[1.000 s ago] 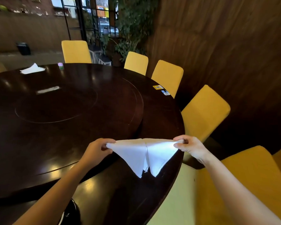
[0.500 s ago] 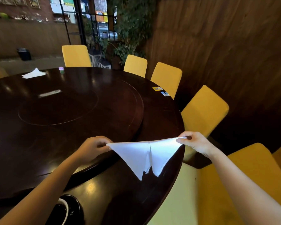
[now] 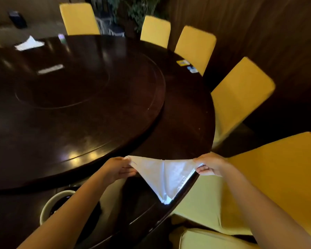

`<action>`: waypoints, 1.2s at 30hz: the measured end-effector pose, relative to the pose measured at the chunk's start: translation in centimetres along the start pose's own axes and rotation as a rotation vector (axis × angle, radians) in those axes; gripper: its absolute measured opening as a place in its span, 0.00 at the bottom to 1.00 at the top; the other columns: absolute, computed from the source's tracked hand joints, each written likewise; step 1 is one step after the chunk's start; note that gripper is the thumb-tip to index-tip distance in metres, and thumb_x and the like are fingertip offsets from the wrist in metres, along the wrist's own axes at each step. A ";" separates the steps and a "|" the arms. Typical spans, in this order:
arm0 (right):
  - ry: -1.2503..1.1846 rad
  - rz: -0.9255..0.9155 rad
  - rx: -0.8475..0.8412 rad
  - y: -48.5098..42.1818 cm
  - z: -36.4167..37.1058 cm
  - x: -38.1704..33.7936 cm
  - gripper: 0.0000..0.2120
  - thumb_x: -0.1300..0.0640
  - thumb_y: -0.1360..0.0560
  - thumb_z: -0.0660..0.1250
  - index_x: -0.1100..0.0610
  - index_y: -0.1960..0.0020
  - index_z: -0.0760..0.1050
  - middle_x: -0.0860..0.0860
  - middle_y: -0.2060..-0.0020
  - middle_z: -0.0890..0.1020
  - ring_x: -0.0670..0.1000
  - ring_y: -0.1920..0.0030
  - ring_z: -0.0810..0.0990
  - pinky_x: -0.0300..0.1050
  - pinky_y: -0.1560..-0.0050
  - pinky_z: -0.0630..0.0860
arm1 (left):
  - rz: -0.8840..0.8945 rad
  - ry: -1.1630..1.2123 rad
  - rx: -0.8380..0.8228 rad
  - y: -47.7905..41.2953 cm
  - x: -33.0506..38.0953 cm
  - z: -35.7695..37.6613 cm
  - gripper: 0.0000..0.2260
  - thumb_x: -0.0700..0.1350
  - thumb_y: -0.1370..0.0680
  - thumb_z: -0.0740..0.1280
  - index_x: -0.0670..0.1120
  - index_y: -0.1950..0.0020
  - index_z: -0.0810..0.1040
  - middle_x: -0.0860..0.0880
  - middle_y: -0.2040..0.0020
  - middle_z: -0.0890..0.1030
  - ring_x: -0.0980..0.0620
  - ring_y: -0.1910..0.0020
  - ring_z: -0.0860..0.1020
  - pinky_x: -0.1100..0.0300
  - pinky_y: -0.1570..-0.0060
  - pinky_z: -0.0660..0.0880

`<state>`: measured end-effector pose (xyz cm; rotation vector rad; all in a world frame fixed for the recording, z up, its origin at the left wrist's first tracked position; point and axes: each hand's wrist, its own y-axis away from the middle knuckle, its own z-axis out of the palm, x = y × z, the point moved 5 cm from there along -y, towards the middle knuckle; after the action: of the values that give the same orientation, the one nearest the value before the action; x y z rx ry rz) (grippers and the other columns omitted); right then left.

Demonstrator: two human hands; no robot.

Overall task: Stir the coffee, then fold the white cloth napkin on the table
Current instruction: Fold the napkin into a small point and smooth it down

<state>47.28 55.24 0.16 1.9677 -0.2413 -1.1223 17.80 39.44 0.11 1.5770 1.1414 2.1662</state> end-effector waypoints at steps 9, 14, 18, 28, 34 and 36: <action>-0.011 -0.146 0.372 -5.7 1.1 2.7 0.09 0.56 0.26 0.68 0.60 0.55 0.71 0.58 0.62 0.74 0.52 0.68 0.77 0.46 0.63 0.82 | -0.017 -0.234 0.378 -6.1 -4.7 0.1 0.13 0.37 0.22 0.61 0.37 0.38 0.70 0.39 0.48 0.79 0.46 0.60 0.80 0.54 0.64 0.82; 0.531 -0.532 0.585 -1.5 2.7 2.6 0.12 0.54 0.24 0.65 0.57 0.43 0.76 0.56 0.46 0.75 0.56 0.52 0.78 0.44 0.51 0.74 | 0.470 -0.934 0.488 -0.5 -5.5 3.2 0.27 0.39 0.25 0.66 0.44 0.27 0.62 0.42 0.32 0.67 0.43 0.35 0.68 0.52 0.37 0.68; 0.662 -0.847 0.254 2.0 9.0 5.1 0.14 0.48 0.26 0.64 0.56 0.49 0.79 0.52 0.54 0.80 0.49 0.51 0.73 0.38 0.50 0.69 | 0.741 -1.223 0.200 1.2 -8.7 7.1 0.21 0.42 0.27 0.70 0.46 0.35 0.74 0.48 0.35 0.74 0.47 0.35 0.70 0.55 0.36 0.66; 0.718 -0.969 0.339 1.7 11.1 6.5 0.05 0.61 0.27 0.68 0.56 0.52 0.79 0.52 0.57 0.80 0.52 0.55 0.77 0.43 0.53 0.77 | 1.033 -1.332 0.122 0.3 -9.0 8.8 0.06 0.42 0.29 0.72 0.44 0.53 0.82 0.50 0.53 0.82 0.50 0.53 0.78 0.58 0.55 0.77; 0.773 -1.083 0.261 1.9 12.1 6.5 0.07 0.57 0.25 0.63 0.58 0.54 0.79 0.52 0.59 0.80 0.52 0.58 0.76 0.41 0.57 0.75 | 1.019 -1.219 0.172 0.7 -8.8 9.0 0.07 0.40 0.29 0.73 0.43 0.52 0.84 0.49 0.55 0.84 0.50 0.54 0.79 0.61 0.58 0.77; 0.753 -1.075 0.241 1.7 12.2 7.0 0.08 0.56 0.24 0.62 0.57 0.52 0.78 0.51 0.57 0.79 0.50 0.56 0.74 0.39 0.55 0.73 | 1.019 -1.216 0.167 0.7 -9.0 9.4 0.07 0.40 0.29 0.73 0.43 0.52 0.84 0.49 0.56 0.84 0.49 0.55 0.79 0.60 0.60 0.77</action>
<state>42.21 43.49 -5.95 2.6383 1.2526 -0.8378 29.90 37.92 -4.65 3.2108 0.0631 0.8174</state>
